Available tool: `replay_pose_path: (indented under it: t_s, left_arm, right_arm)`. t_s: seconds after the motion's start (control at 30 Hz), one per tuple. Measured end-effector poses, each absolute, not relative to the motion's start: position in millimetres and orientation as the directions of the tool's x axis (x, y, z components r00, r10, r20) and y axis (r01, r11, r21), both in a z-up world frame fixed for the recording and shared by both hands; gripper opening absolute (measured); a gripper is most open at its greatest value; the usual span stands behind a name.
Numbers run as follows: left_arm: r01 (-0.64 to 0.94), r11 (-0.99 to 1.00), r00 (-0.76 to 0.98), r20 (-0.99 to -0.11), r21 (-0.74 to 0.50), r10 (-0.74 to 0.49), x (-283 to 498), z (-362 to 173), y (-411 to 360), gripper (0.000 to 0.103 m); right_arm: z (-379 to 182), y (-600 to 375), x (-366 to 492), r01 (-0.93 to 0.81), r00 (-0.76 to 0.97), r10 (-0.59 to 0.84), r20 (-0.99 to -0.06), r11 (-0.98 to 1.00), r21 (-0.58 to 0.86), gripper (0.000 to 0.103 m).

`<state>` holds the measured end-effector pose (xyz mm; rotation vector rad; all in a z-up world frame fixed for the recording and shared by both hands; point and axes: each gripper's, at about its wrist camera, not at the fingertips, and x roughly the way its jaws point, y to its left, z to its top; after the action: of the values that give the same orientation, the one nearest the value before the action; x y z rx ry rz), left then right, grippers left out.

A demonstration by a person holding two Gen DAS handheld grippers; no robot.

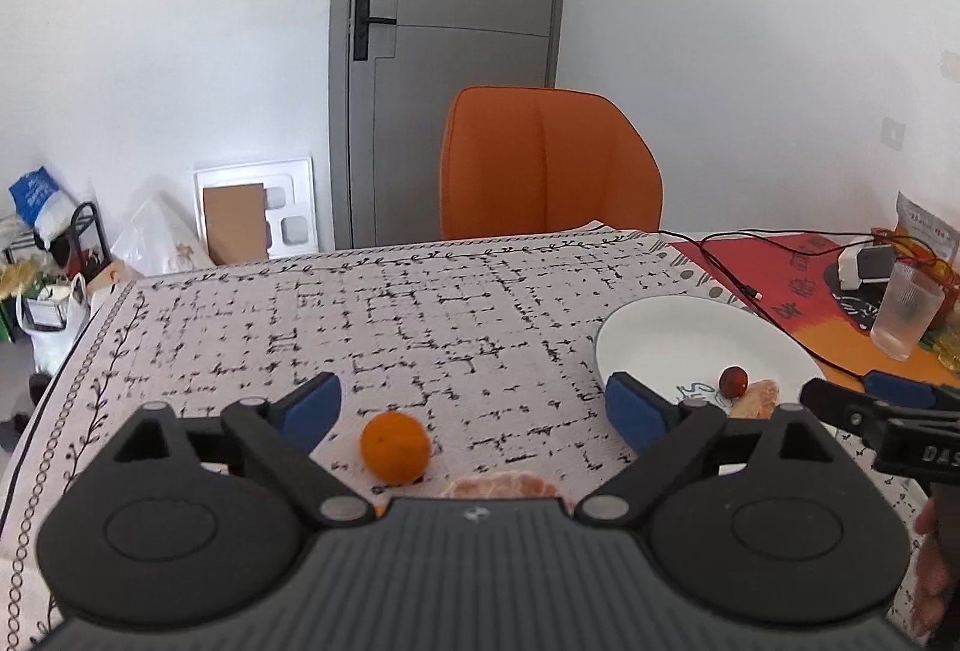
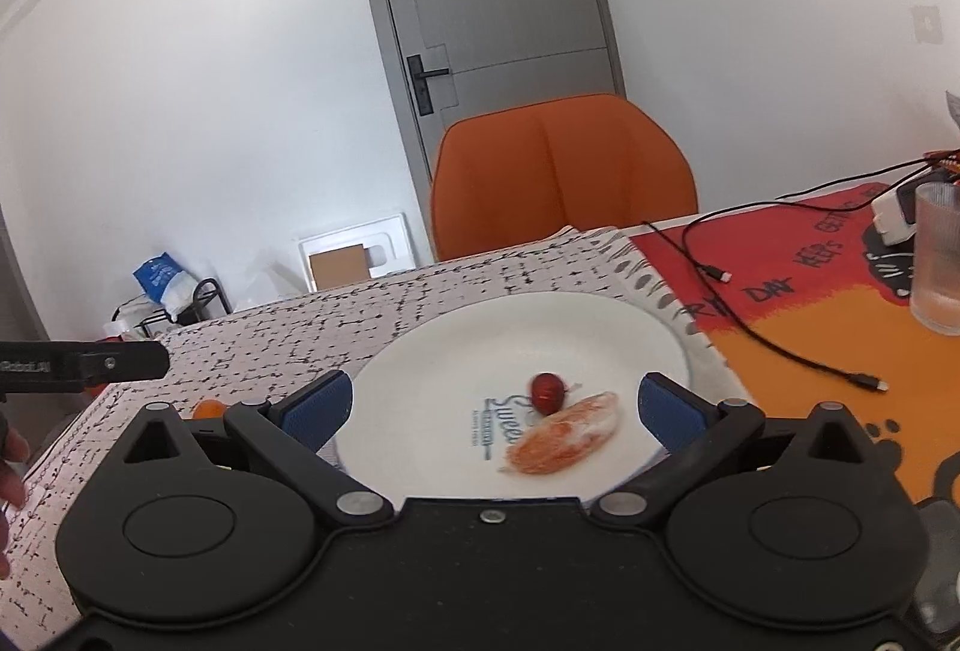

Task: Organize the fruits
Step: 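Grasp a small tangerine with the left tool while the right tool grasps a yellow-green fruit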

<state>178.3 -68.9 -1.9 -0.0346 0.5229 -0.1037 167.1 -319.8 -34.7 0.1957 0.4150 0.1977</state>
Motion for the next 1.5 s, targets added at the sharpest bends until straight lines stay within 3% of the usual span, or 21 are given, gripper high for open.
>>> replay_pose_path:
  t_s: [0.53,0.97,1.17,1.23,1.33,1.5]
  left_arm:
    - [0.014,0.996,0.854,-0.518,-0.083,-0.055,153,-11,-24,0.095]
    - [-0.062,0.99,0.846,-0.534,-0.13,-0.017,136,-35,10,0.091]
    - [-0.093,0.983,0.842,-0.54,-0.156,-0.006,126,-43,26,0.078]
    - [-0.105,0.98,0.837,-0.547,-0.168,-0.004,124,-45,32,0.067]
    - [-0.118,0.975,0.825,-0.565,-0.19,-0.01,122,-51,40,0.058]
    - [-0.118,0.971,0.819,-0.573,-0.209,-0.024,119,-59,49,0.054]
  right_arm:
    - [-26,-279,168,-0.33,0.847,0.407,-0.341,0.907,0.263,0.103]
    - [-35,-229,165,-0.463,0.742,0.52,-0.423,0.854,0.237,0.102]
    - [-40,-207,162,-0.536,0.671,0.576,-0.467,0.812,0.231,0.098]
    - [-41,-200,161,-0.554,0.651,0.593,-0.475,0.798,0.238,0.093]
    - [-41,-190,159,-0.579,0.625,0.615,-0.481,0.779,0.243,0.09]
    - [-42,-174,157,-0.595,0.598,0.621,-0.507,0.768,0.237,0.081]
